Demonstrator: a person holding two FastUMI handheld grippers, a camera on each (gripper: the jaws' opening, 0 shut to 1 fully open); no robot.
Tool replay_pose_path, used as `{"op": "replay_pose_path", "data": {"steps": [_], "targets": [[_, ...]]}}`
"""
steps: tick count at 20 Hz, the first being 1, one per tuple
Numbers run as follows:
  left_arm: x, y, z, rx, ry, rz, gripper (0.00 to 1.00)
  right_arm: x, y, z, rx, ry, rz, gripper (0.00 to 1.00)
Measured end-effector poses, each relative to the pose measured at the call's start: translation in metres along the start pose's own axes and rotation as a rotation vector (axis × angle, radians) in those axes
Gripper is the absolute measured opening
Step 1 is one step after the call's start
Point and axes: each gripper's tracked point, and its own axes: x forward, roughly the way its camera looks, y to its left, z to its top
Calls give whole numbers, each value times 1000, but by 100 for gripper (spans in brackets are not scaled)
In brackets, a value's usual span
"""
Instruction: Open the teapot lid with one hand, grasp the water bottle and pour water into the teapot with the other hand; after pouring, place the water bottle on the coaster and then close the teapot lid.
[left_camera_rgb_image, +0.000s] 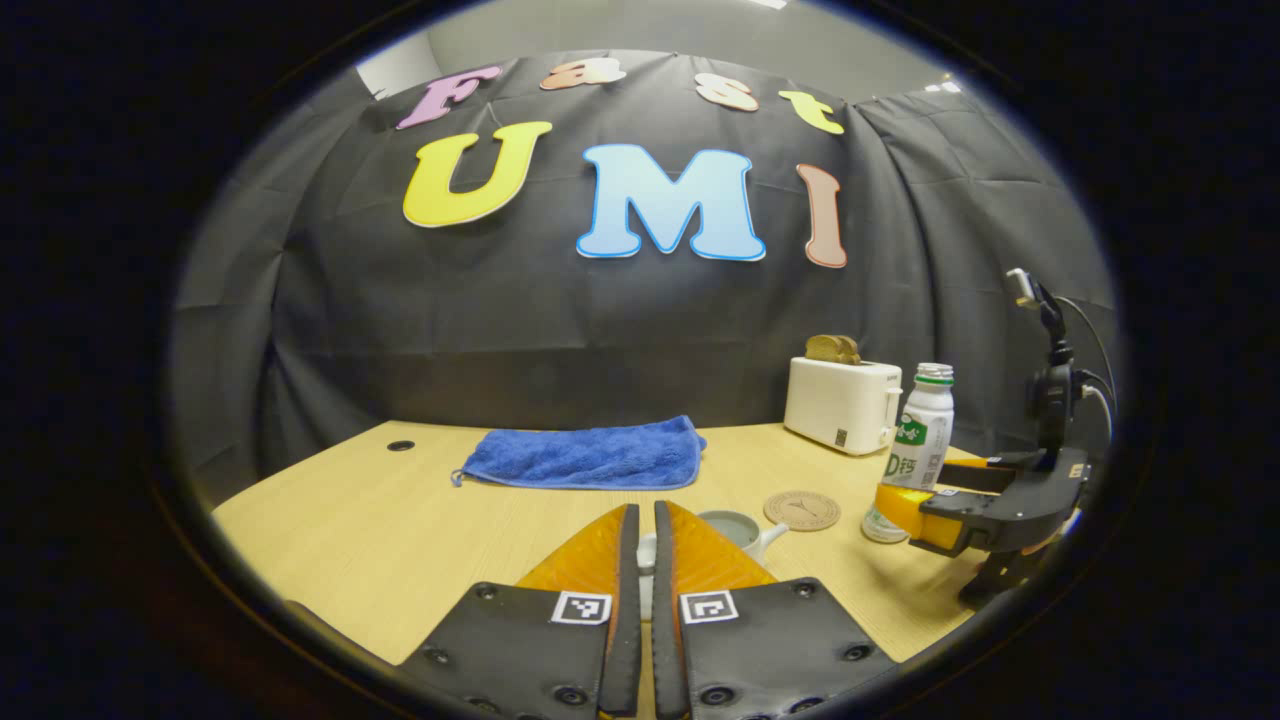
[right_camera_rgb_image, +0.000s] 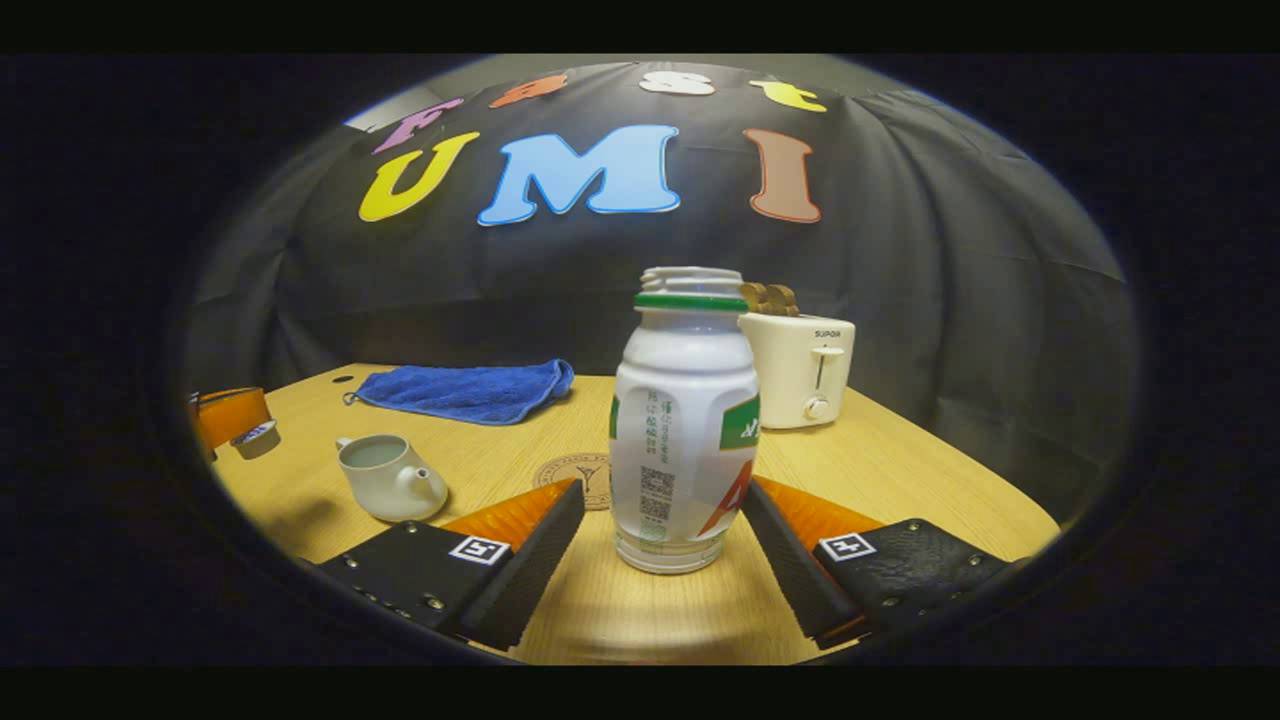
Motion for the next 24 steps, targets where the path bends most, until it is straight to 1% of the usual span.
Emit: {"op": "replay_pose_path", "data": {"steps": [3, 4, 5, 6, 7, 8, 11, 12, 14, 17, 24], "targets": [[-7, 6, -2, -6, -1, 0, 15, 5, -1, -1, -6, 15, -17, 95], [-9, 7, -2, -7, -1, 0, 15, 8, -1, -2, -15, 23, -24, 93], [-11, 9, -1, -9, -2, 0, 15, 8, -1, -2, -26, 33, -25, 90], [-13, 11, -2, -11, -5, 0, 15, 9, 0, -3, -37, 39, -27, 84], [-15, 13, -1, -14, -7, 0, 15, 10, 1, -4, -48, 43, -29, 84], [-17, 15, -1, -16, -10, 1, 15, 10, 2, -3, -56, 43, -28, 80], [-21, 19, -2, -21, -10, 0, 15, 7, 3, -1, -78, 49, -35, 80], [-22, 21, -2, -23, -10, 0, 15, 6, 3, -2, -91, 54, -41, 78], [-26, 24, -3, -27, -13, 0, 15, 4, 3, -2, -128, 62, -54, 78], [-29, 30, -2, -32, -15, 5, 15, -1, 0, 4, -215, 56, -96, 78], [-38, 42, -5, -50, -19, 8, 15, -8, 3, 28, -547, -14, -216, 78]]}}
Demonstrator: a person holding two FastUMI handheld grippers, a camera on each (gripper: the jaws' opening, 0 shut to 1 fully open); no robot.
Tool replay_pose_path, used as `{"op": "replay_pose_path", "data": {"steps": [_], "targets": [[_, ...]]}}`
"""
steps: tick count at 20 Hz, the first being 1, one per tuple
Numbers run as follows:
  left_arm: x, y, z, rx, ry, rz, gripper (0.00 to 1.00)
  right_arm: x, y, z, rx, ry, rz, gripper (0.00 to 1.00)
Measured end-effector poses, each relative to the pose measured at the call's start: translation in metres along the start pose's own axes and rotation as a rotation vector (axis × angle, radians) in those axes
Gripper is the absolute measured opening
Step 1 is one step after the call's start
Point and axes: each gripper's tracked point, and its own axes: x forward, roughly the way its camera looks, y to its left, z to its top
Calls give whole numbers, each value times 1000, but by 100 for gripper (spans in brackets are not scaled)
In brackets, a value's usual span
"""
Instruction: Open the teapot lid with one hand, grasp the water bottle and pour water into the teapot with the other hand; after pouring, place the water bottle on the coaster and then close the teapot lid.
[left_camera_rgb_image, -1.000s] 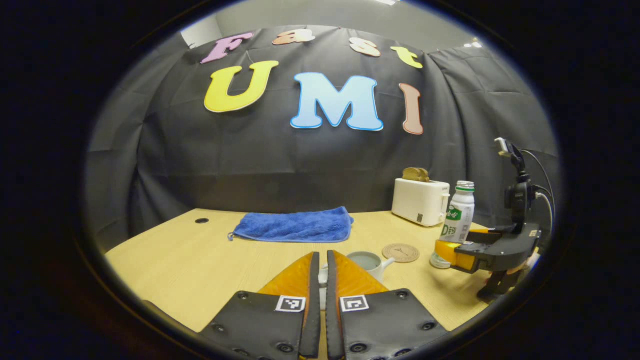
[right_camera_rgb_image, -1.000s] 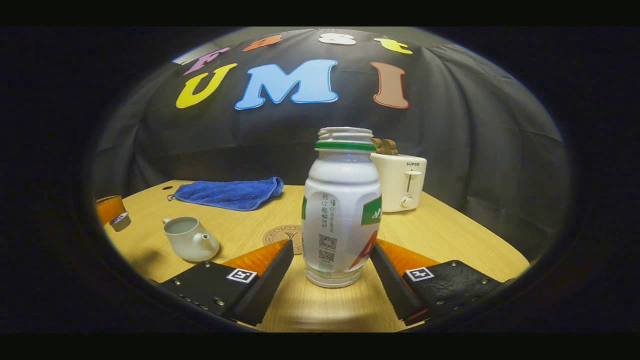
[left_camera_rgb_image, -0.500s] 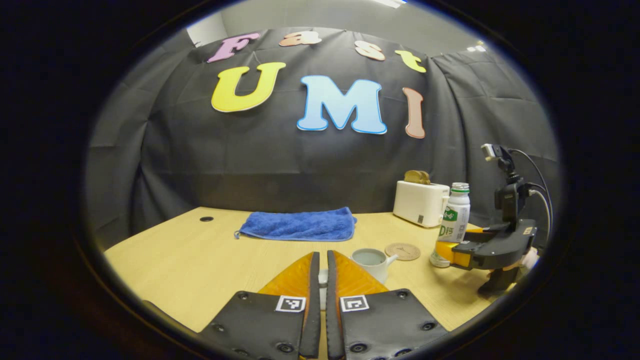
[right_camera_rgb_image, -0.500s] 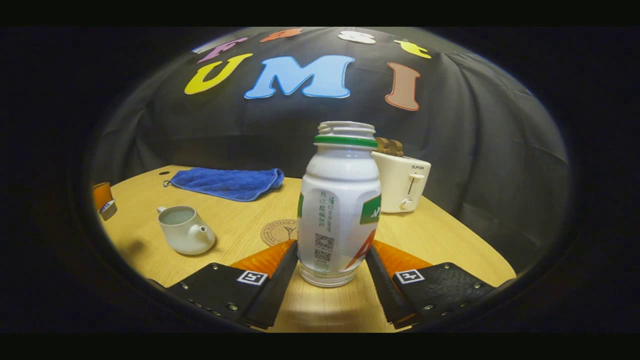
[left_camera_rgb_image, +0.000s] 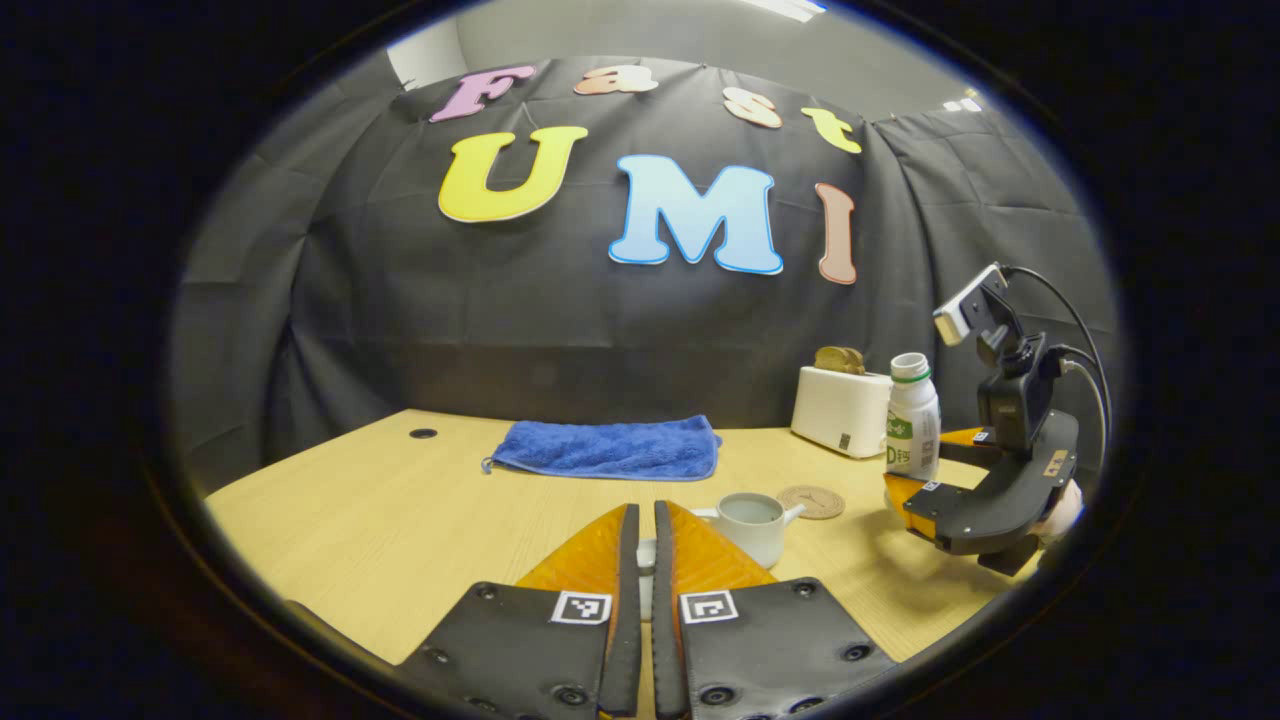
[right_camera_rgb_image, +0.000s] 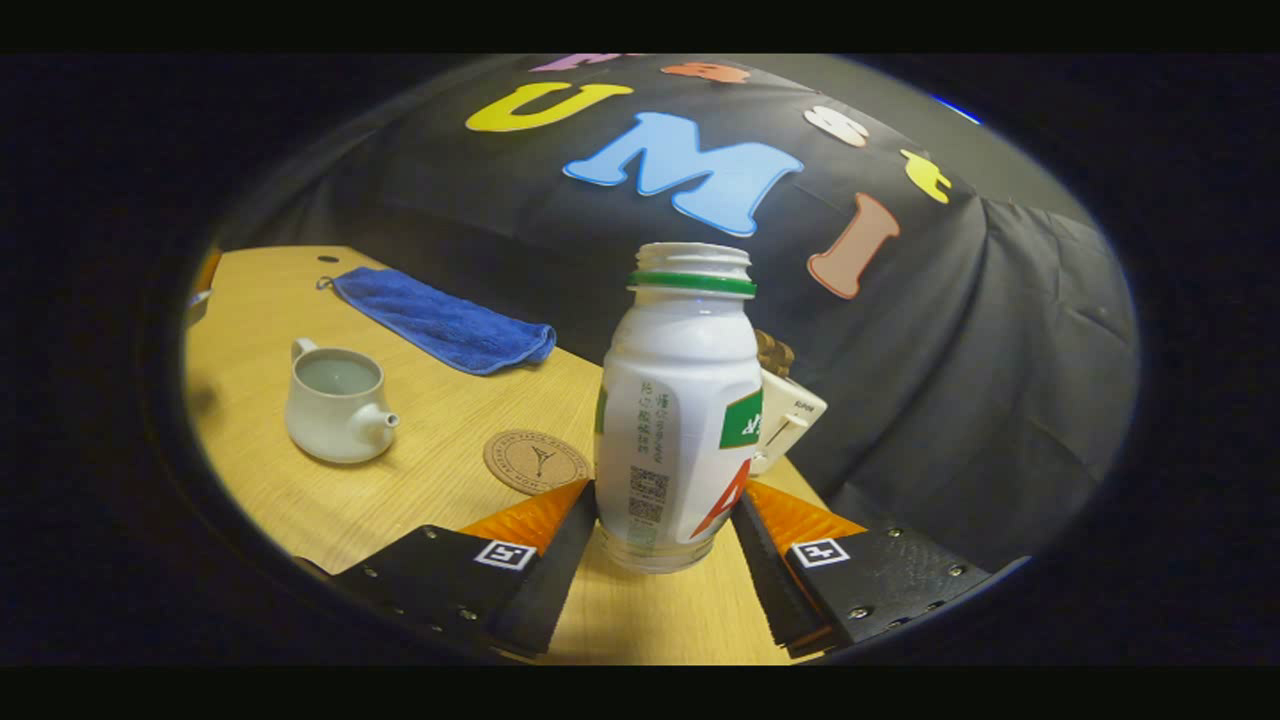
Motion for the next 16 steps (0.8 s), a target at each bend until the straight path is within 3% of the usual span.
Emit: {"op": "replay_pose_path", "data": {"steps": [6, 16], "targets": [[-8, 21, 0, 11, -2, 26, 15, 0, 0, 22, -289, -69, -102, 78], [-15, 52, 13, -9, -26, 73, 15, -2, 14, 47, -658, -146, -159, 78]]}}
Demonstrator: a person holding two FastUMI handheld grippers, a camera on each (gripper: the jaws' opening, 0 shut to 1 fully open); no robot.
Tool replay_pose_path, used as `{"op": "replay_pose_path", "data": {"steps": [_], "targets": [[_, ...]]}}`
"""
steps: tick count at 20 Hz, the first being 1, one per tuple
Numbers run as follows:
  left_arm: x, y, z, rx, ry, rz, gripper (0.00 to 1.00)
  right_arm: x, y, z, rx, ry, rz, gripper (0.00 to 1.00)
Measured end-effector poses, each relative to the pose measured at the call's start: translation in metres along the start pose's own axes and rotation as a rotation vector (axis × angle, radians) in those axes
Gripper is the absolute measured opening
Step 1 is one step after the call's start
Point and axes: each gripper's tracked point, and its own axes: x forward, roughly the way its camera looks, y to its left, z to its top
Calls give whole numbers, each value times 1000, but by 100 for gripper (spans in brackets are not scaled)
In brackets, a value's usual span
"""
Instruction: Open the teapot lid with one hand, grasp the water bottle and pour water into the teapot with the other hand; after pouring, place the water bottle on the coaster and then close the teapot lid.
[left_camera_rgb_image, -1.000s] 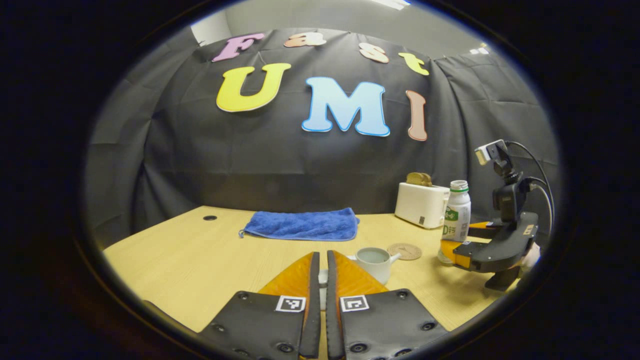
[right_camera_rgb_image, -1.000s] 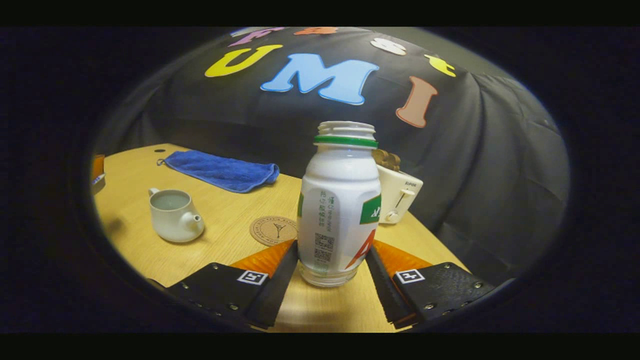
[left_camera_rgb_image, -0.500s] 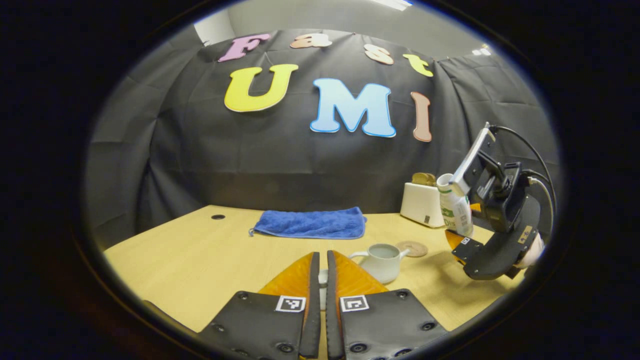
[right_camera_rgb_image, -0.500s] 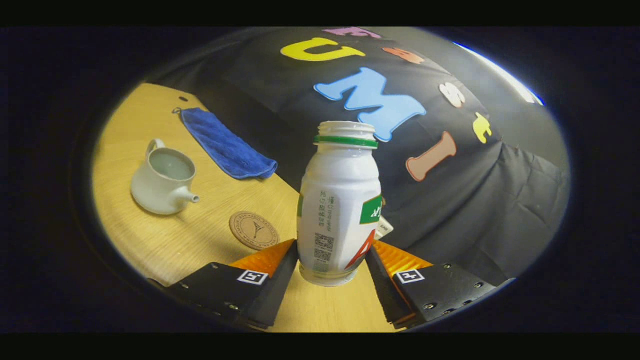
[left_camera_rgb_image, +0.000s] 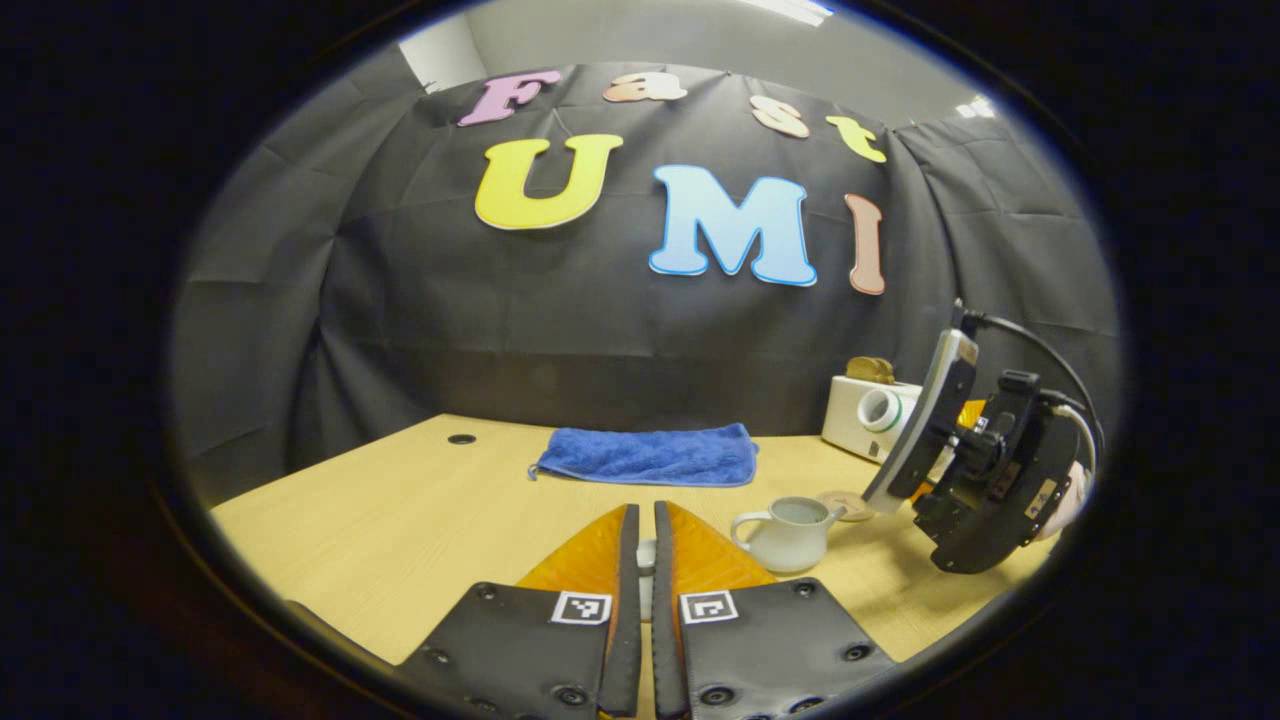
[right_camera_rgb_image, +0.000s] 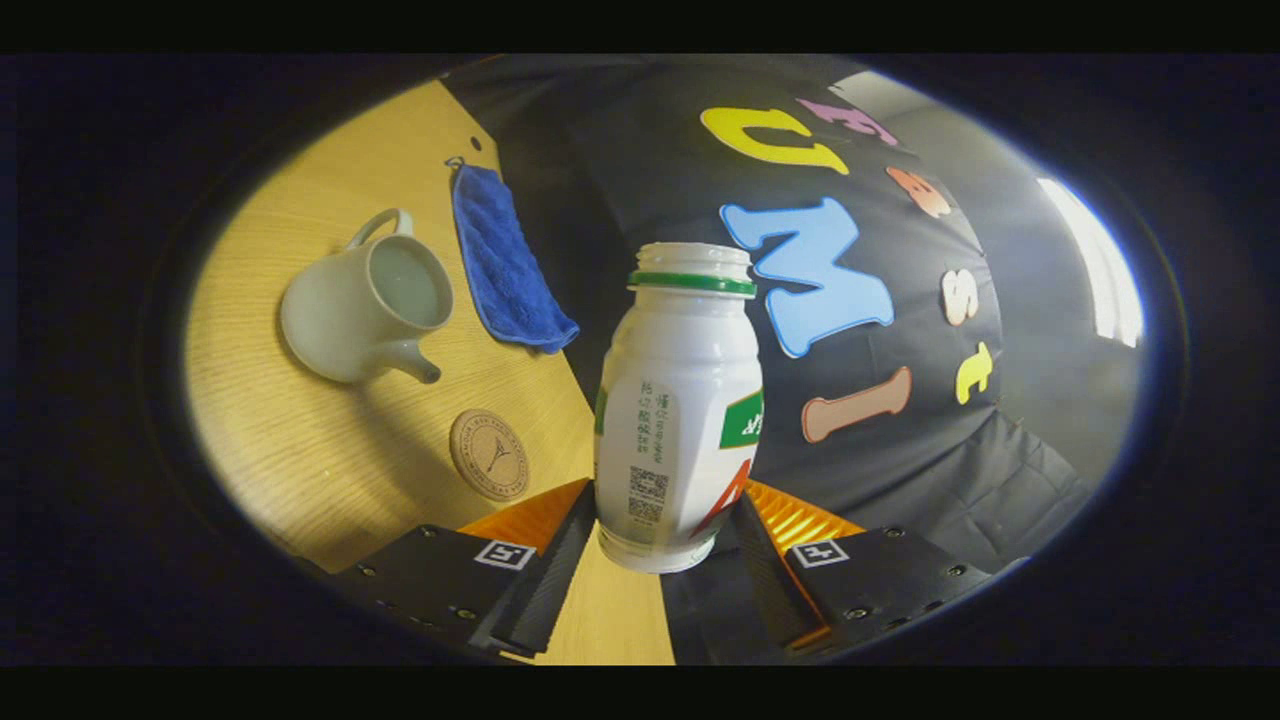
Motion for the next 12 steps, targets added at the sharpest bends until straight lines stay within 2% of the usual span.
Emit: {"op": "replay_pose_path", "data": {"steps": [11, 12], "targets": [[-6, 29, 13, -25, -25, 41, 15, 3, 0, 14, -306, -58, -47, 78], [-7, 31, 14, -28, -28, 44, 11, 3, -2, 15, -335, -64, -55, 78]]}}
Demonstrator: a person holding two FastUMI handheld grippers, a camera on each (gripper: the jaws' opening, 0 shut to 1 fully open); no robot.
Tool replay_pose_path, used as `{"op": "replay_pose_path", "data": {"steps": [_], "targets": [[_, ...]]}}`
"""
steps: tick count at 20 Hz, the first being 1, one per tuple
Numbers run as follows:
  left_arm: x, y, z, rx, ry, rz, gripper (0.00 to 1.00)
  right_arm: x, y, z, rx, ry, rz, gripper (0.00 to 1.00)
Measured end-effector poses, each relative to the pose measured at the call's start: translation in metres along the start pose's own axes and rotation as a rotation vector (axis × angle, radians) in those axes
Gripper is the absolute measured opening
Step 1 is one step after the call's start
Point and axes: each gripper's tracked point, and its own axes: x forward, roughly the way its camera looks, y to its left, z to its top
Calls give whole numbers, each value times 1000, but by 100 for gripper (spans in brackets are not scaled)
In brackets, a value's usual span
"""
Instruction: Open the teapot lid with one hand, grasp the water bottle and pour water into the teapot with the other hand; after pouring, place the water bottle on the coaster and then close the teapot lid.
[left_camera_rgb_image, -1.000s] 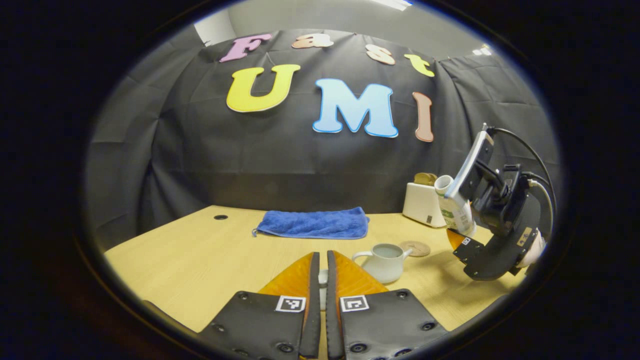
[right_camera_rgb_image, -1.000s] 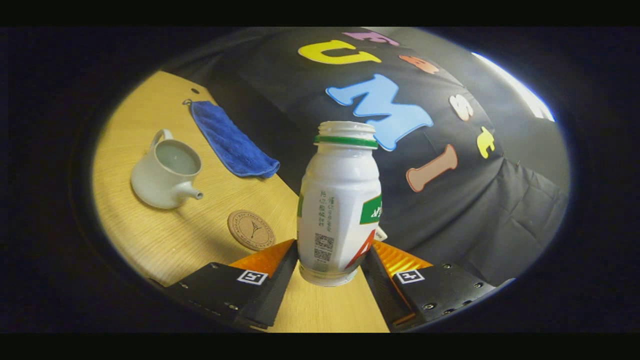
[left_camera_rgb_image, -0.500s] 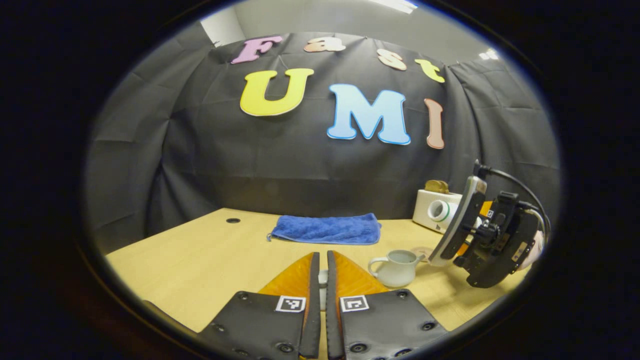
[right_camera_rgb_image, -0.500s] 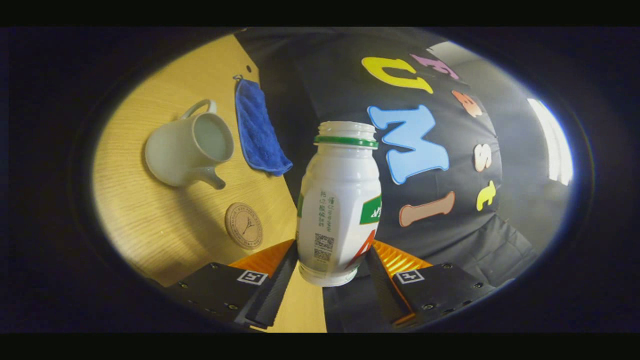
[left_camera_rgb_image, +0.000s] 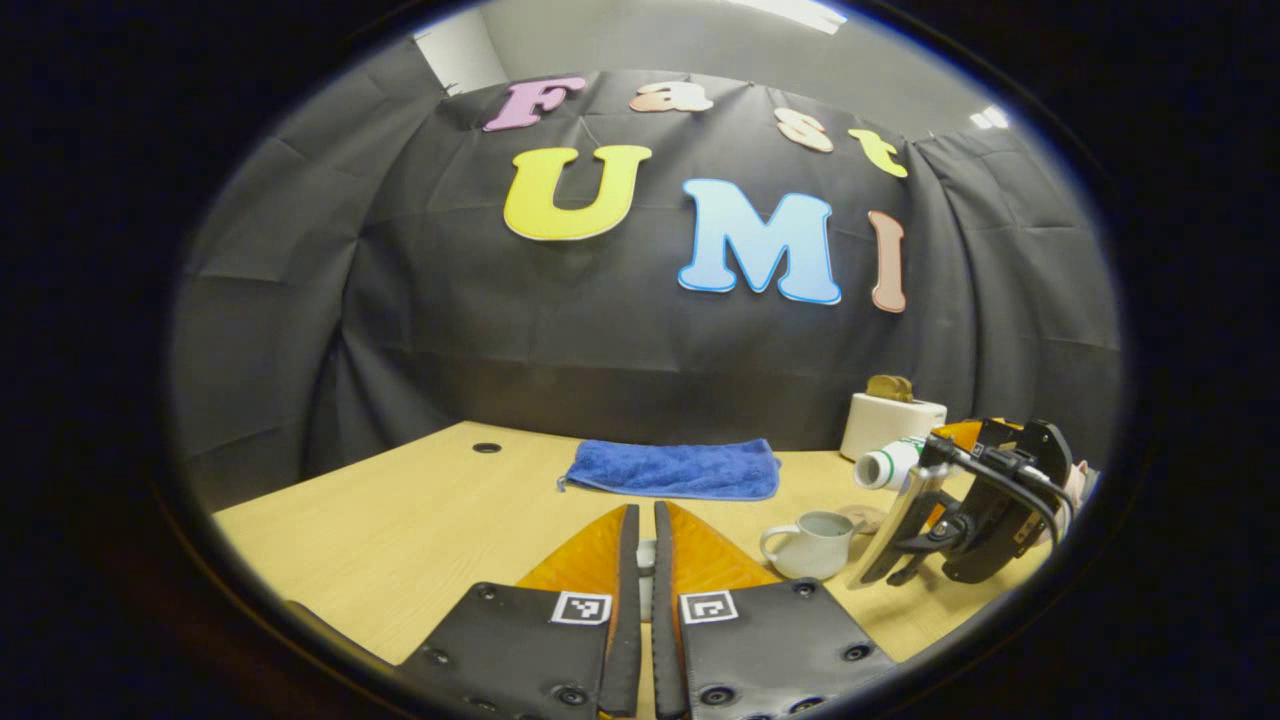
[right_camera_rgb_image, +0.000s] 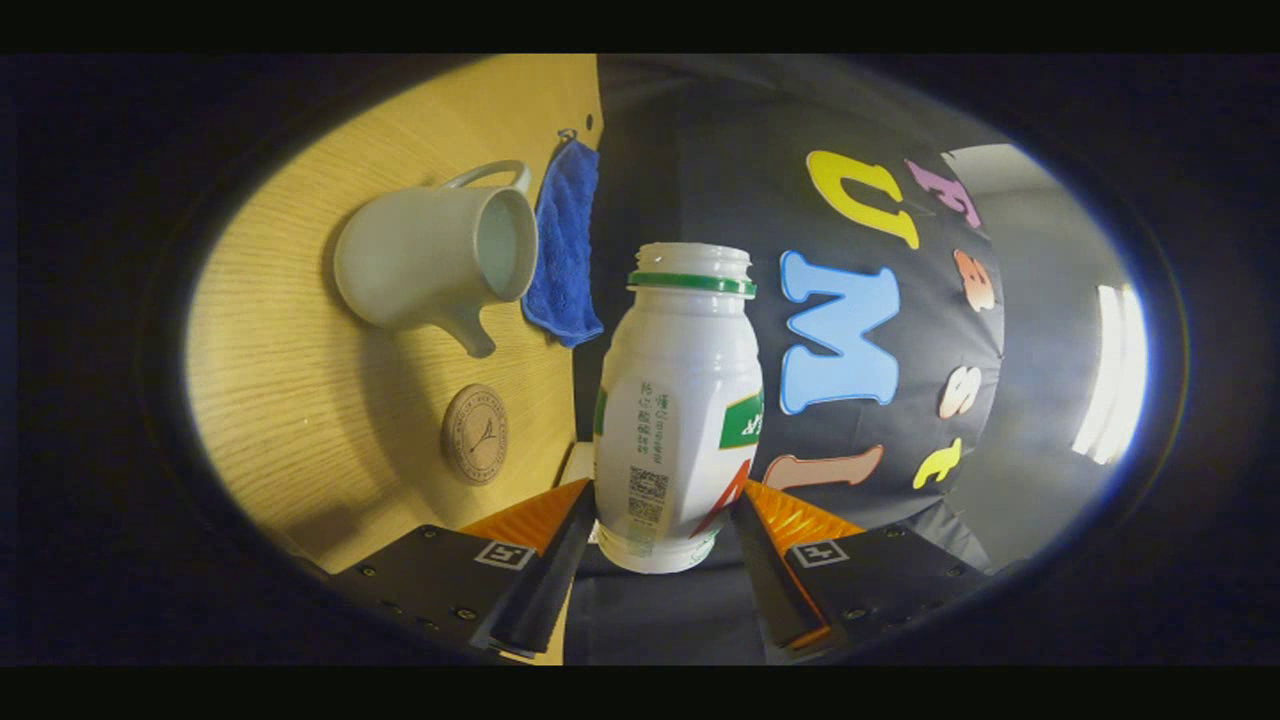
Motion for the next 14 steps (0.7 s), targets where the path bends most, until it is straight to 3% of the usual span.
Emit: {"op": "replay_pose_path", "data": {"steps": [1, 14], "targets": [[0, 2, 3, -1, -2, 4, 15, 0, -1, 0, -21, -4, -6, 78], [-4, 16, 7, -17, -10, 22, 11, 1, -8, 6, -161, -40, -40, 77]]}}
